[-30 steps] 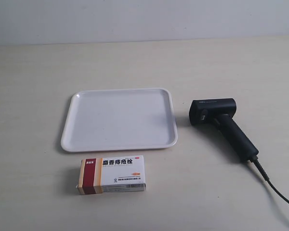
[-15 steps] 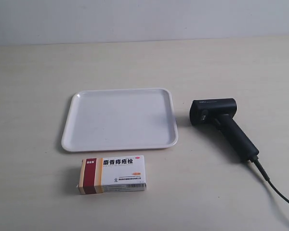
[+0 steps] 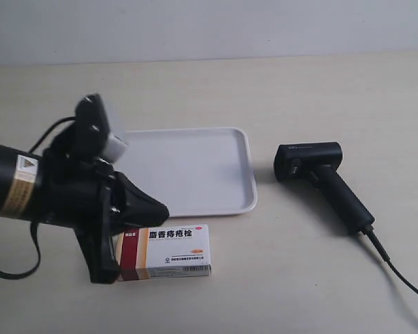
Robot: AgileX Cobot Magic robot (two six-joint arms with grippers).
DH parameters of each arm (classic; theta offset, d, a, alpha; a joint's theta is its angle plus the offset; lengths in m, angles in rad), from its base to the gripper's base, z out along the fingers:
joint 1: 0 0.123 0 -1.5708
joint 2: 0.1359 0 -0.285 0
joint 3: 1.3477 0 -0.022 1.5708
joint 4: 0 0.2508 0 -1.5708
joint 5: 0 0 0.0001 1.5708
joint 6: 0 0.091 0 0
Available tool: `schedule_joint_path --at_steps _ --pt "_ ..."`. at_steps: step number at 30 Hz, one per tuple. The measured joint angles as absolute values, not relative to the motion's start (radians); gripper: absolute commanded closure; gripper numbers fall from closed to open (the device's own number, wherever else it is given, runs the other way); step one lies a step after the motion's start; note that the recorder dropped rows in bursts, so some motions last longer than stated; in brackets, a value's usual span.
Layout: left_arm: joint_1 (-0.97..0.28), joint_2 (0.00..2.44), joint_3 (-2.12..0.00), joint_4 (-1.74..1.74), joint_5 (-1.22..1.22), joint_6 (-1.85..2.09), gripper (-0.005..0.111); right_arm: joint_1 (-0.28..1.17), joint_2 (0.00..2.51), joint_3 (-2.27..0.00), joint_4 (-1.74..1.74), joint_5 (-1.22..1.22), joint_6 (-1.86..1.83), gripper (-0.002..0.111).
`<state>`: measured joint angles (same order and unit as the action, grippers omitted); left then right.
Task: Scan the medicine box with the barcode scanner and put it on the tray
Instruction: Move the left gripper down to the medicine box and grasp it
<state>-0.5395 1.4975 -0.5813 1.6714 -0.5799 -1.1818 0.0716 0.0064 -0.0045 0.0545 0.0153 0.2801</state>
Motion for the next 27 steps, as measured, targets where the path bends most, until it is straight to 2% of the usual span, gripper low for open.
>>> schedule_joint_path --at_steps 2,4,9,10,18,20,23,26,27 --pt "-0.607 1.505 -0.581 1.655 -0.515 -1.15 0.092 0.072 0.006 -0.004 0.054 0.015 0.28 0.108" --pt "-0.653 1.512 -0.581 1.642 -0.475 -1.106 0.073 0.072 0.006 -0.004 0.054 0.017 0.28 0.108" --pt "-0.68 1.554 -0.581 1.621 -0.439 -1.073 0.006 0.072 0.006 -0.004 0.054 0.019 0.28 0.108" --pt "-0.679 1.568 -0.581 1.616 -0.431 -1.059 0.002 0.072 0.006 -0.004 0.054 0.019 0.28 0.108" --pt "-0.679 1.694 -0.583 1.594 -0.386 -0.892 0.01 0.072 0.006 -0.004 0.054 0.031 0.28 0.108" --pt "-0.679 1.72 -0.583 1.565 -0.36 -0.857 0.016 0.072 0.006 -0.004 0.054 0.033 0.28 0.108" --pt "-0.679 1.751 -0.583 1.532 -0.338 -0.814 0.039 0.072 0.006 -0.004 0.054 0.035 0.28 0.108" --pt "-0.679 1.759 -0.583 1.526 -0.349 -0.784 0.077 0.072 0.006 -0.004 0.054 0.035 0.28 0.108" --pt "-0.679 1.759 -0.583 1.524 -0.354 -0.779 0.093 0.072 0.006 -0.004 0.054 0.035 0.28 0.108"
